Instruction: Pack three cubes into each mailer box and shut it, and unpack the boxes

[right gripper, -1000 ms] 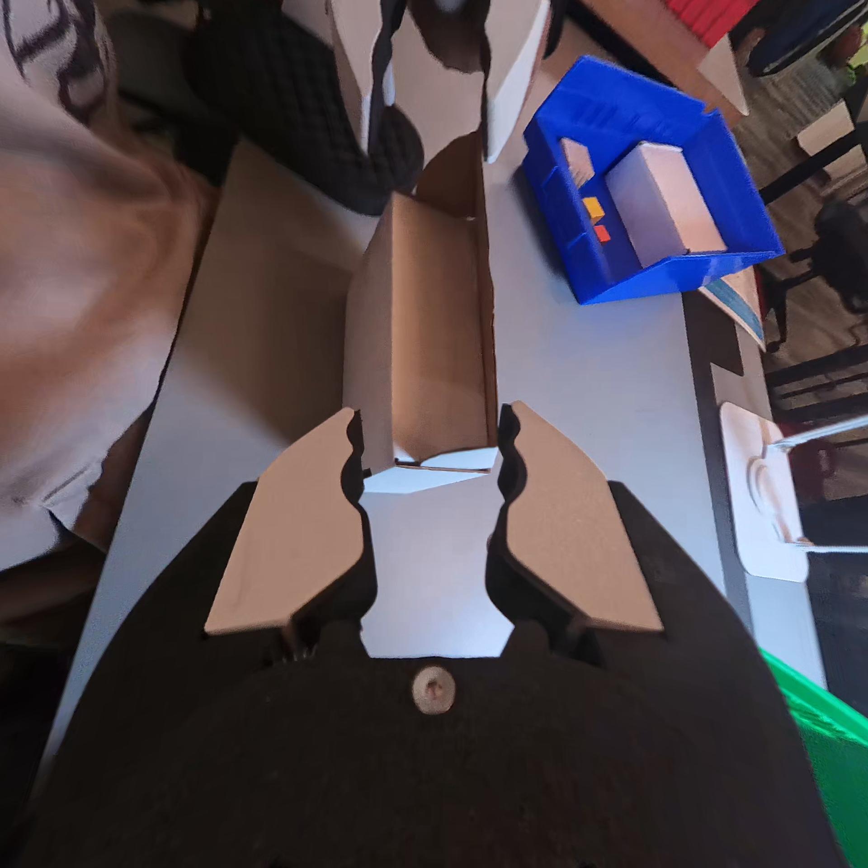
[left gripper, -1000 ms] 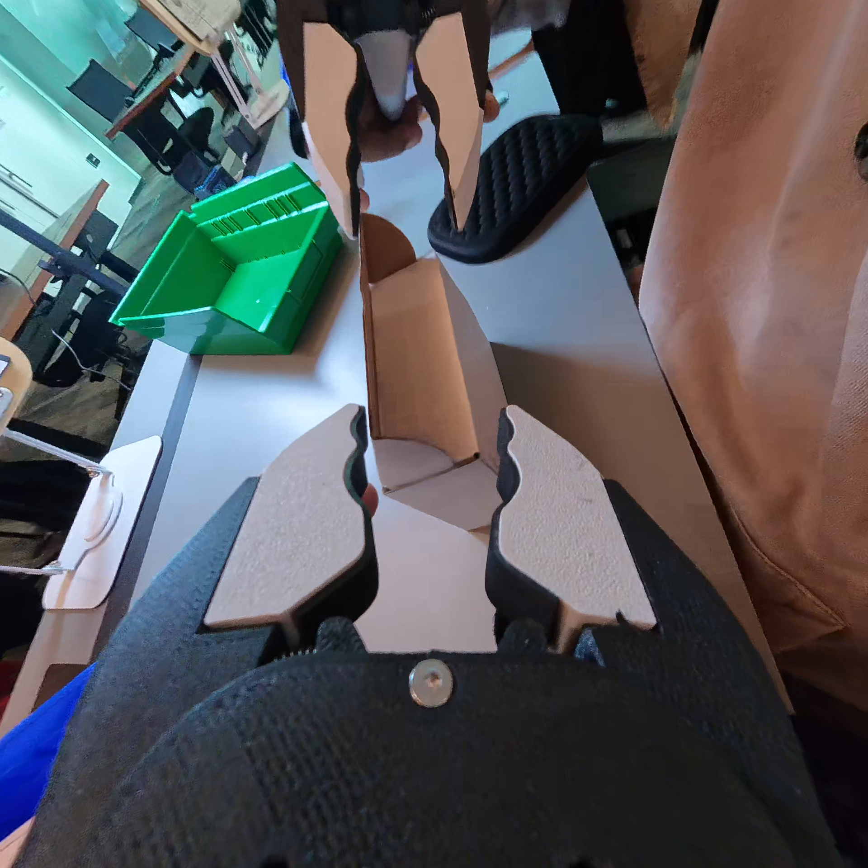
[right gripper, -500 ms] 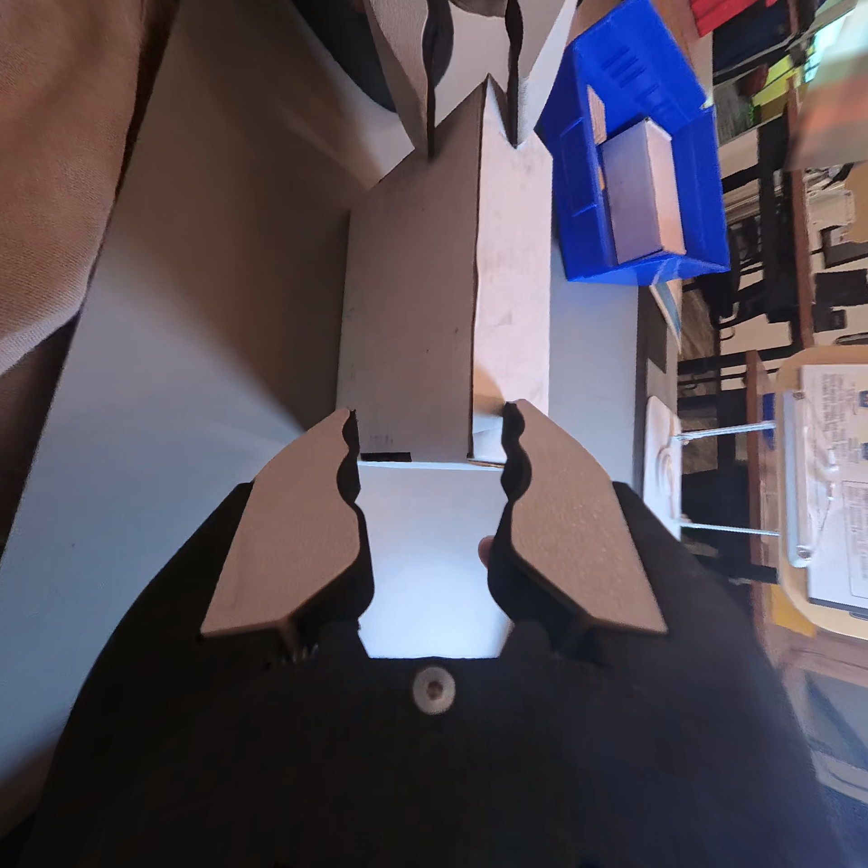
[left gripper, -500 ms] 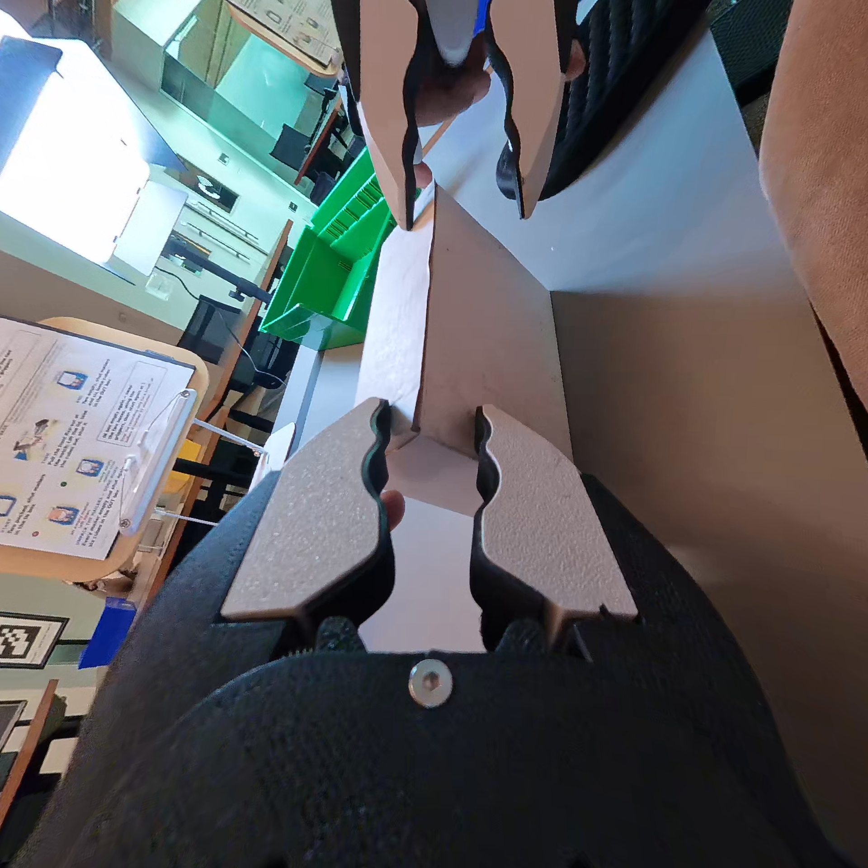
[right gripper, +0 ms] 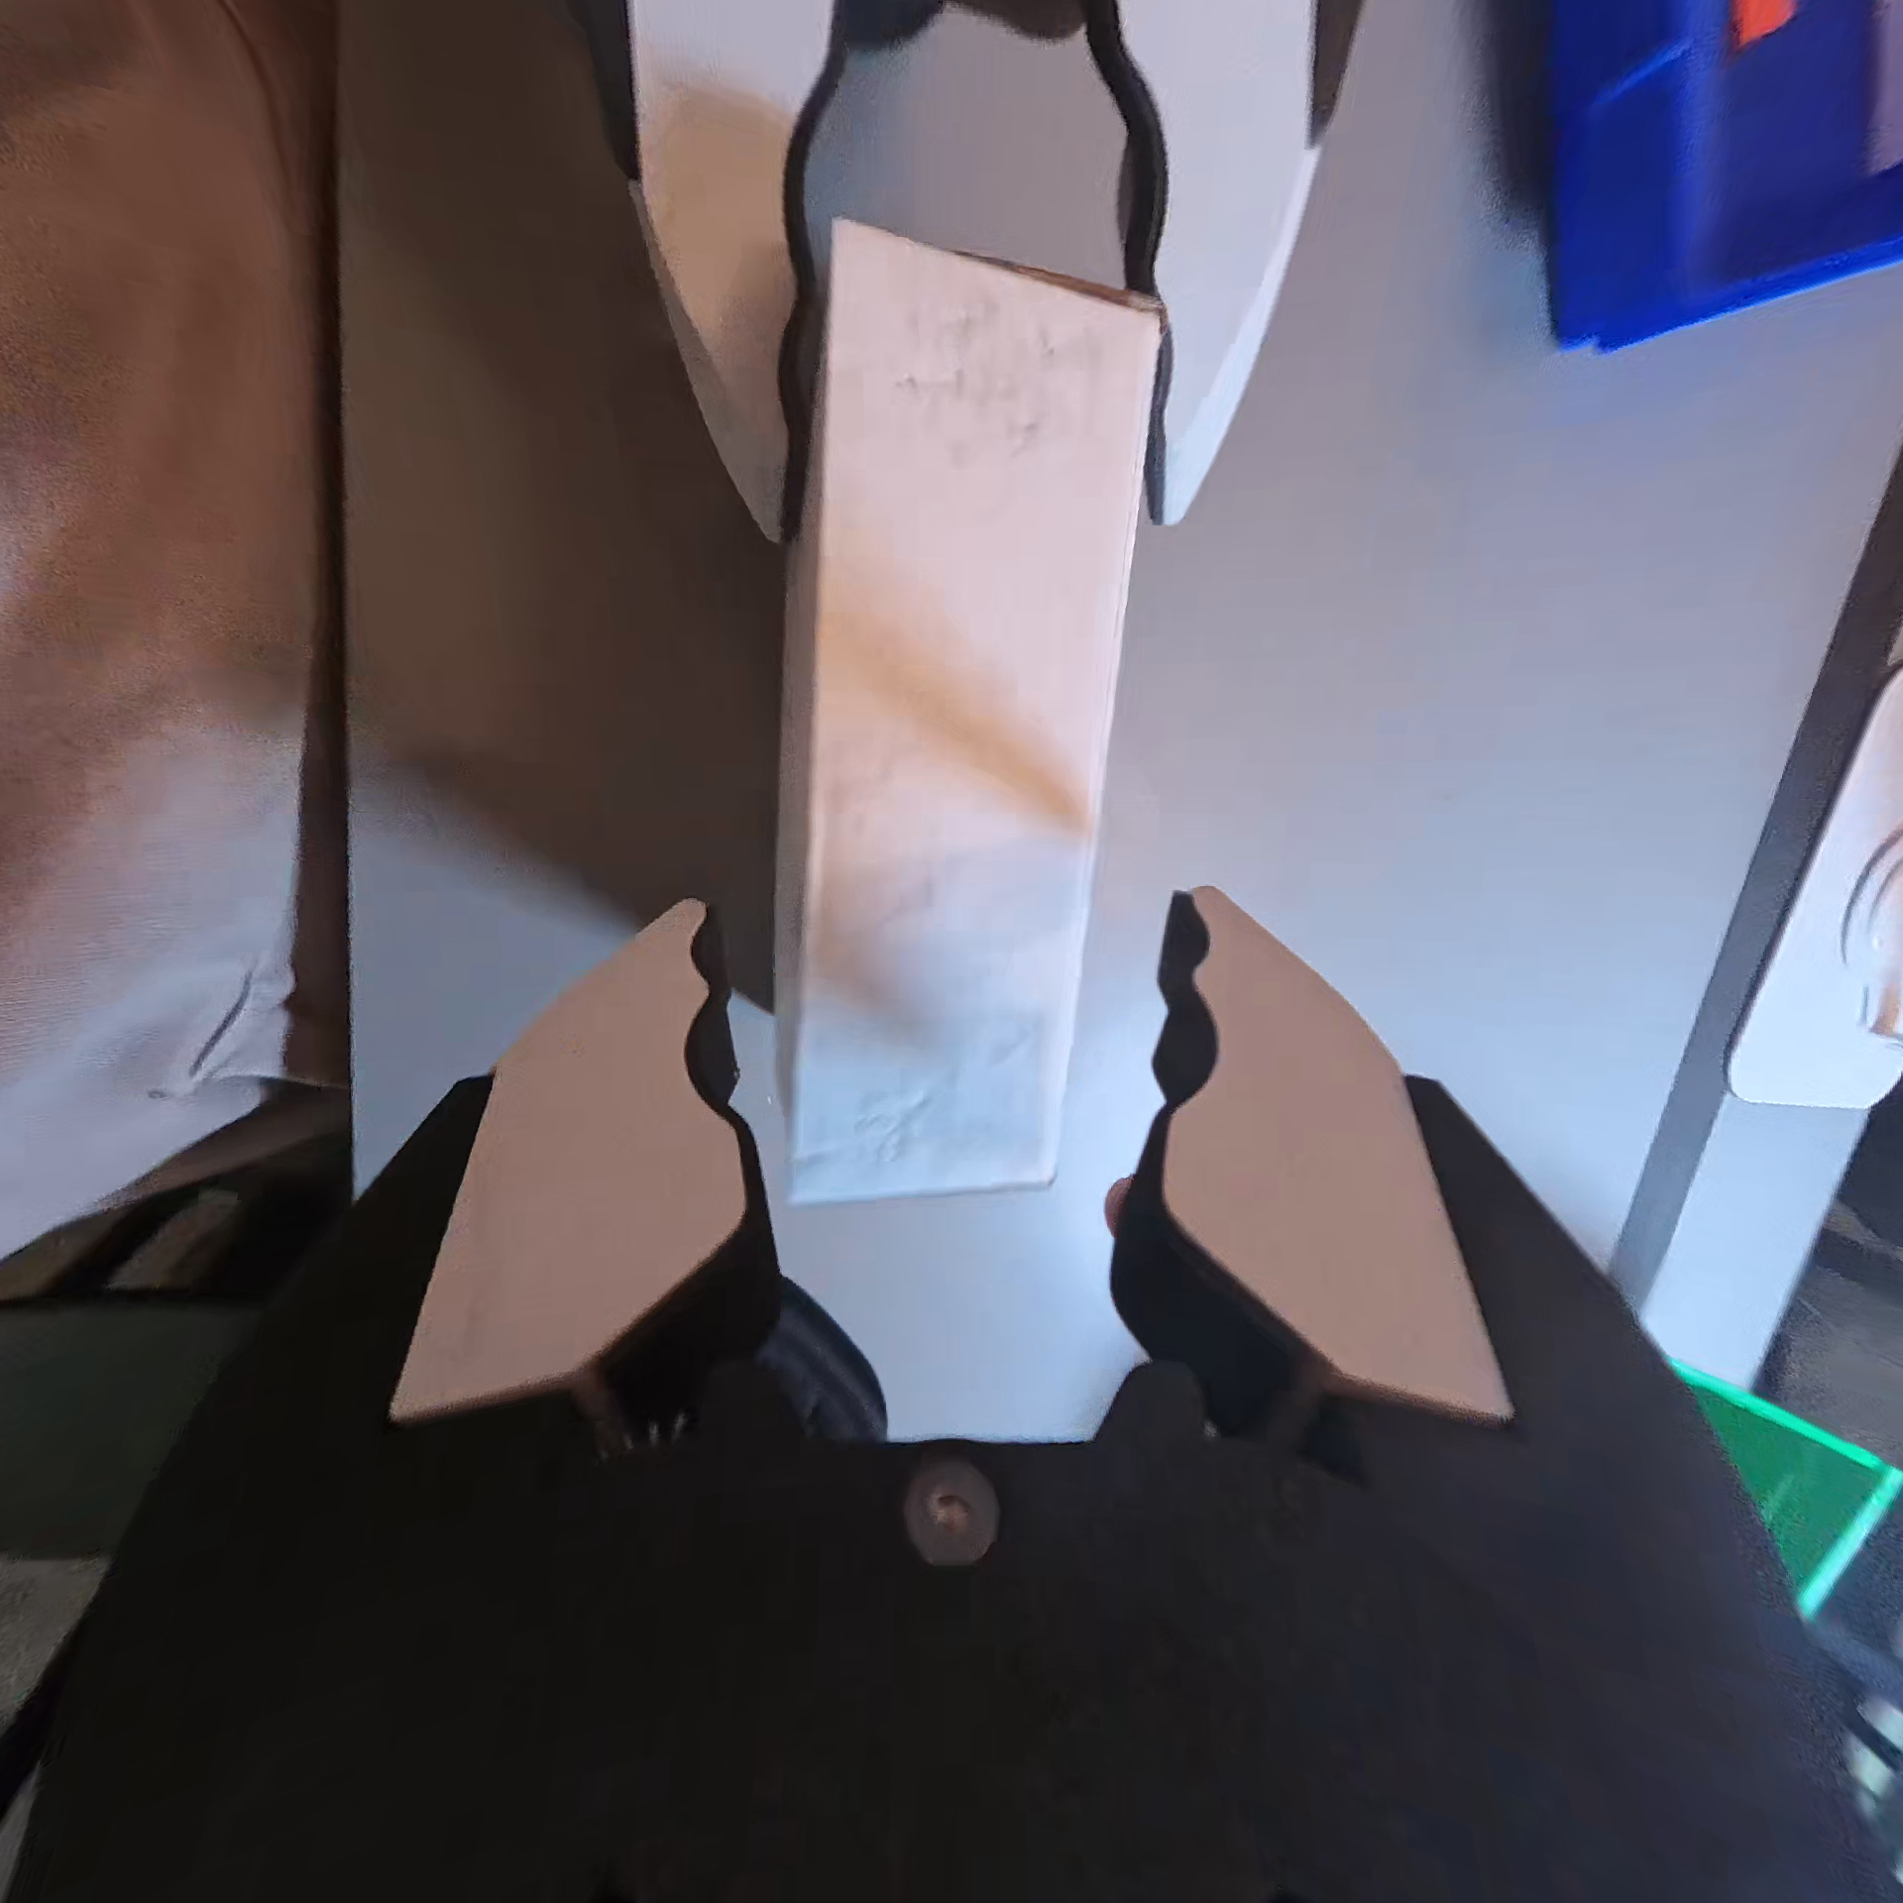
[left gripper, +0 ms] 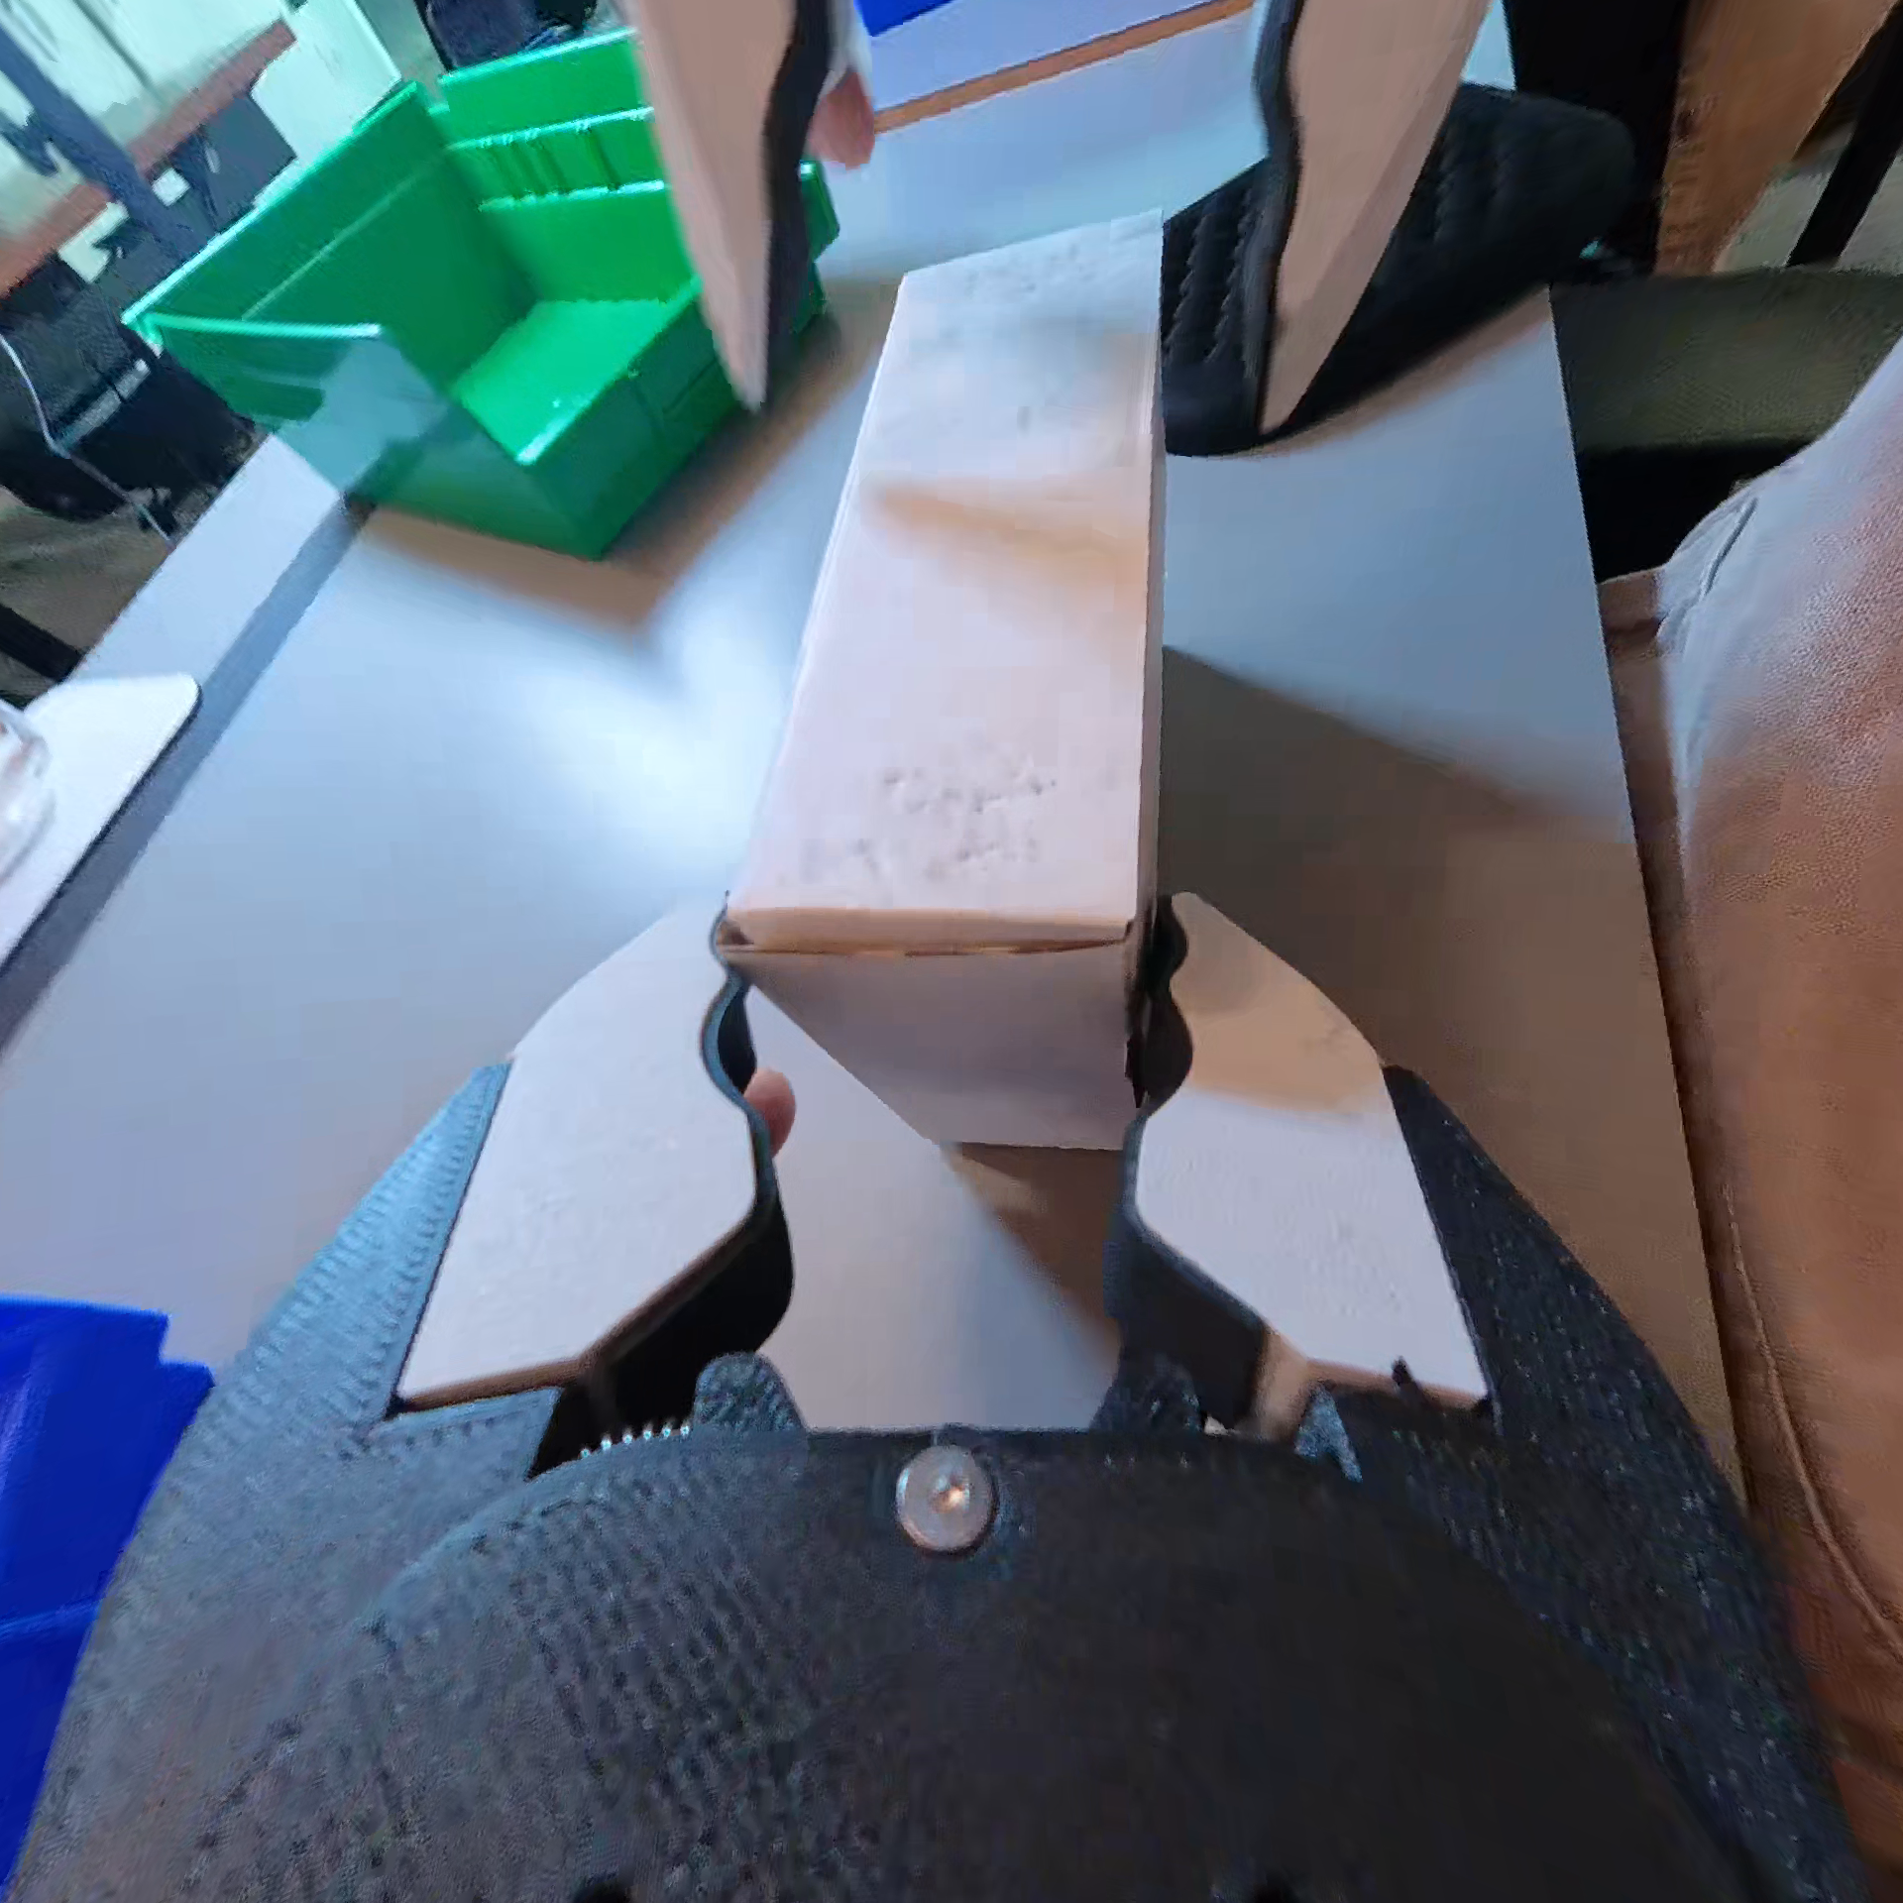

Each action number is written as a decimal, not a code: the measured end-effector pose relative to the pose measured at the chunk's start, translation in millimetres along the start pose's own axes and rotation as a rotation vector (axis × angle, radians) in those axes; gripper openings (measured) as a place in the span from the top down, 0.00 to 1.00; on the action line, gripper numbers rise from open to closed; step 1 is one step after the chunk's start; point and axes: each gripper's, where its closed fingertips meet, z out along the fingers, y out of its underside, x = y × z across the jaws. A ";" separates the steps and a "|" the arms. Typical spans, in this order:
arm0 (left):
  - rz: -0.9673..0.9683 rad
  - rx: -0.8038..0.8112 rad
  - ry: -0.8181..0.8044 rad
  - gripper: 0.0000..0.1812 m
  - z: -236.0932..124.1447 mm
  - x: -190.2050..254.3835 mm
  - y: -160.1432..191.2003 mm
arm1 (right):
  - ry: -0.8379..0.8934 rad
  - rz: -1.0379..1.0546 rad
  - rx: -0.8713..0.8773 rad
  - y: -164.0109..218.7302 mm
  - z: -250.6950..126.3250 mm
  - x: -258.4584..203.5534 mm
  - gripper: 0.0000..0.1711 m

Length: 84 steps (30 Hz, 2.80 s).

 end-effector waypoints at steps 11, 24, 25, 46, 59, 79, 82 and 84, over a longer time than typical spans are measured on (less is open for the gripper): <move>0.094 0.159 -0.204 0.58 -6.3 -21.8 -26.6 | 0.212 -0.139 -0.192 24.6 -19.2 8.8 0.62; -0.209 0.260 -0.262 0.64 -14.2 -54.0 -13.7 | 0.868 0.009 -0.476 200.7 -138.7 205.2 0.63; -0.191 0.255 -0.272 0.64 -13.7 -53.1 -13.3 | 0.868 0.021 -0.487 215.8 -126.0 214.3 0.63; -0.194 0.252 -0.346 0.68 -25.5 -68.5 -2.6 | 0.855 0.278 -0.854 351.7 -49.5 264.0 0.63; -0.203 0.221 -0.366 0.68 -27.2 -74.8 5.8 | 0.270 0.396 -0.626 329.9 38.2 236.1 0.55; -0.245 0.166 -0.415 0.70 -30.3 -88.2 20.8 | 0.609 0.545 -0.457 339.2 44.1 277.4 0.66; -0.291 0.159 -0.433 0.70 -37.9 -96.5 24.1 | 0.660 0.668 -0.112 282.9 18.2 264.3 0.67; -0.315 0.178 -0.465 0.70 -47.8 -106.5 23.4 | 0.645 0.747 0.165 236.5 -0.5 243.0 0.68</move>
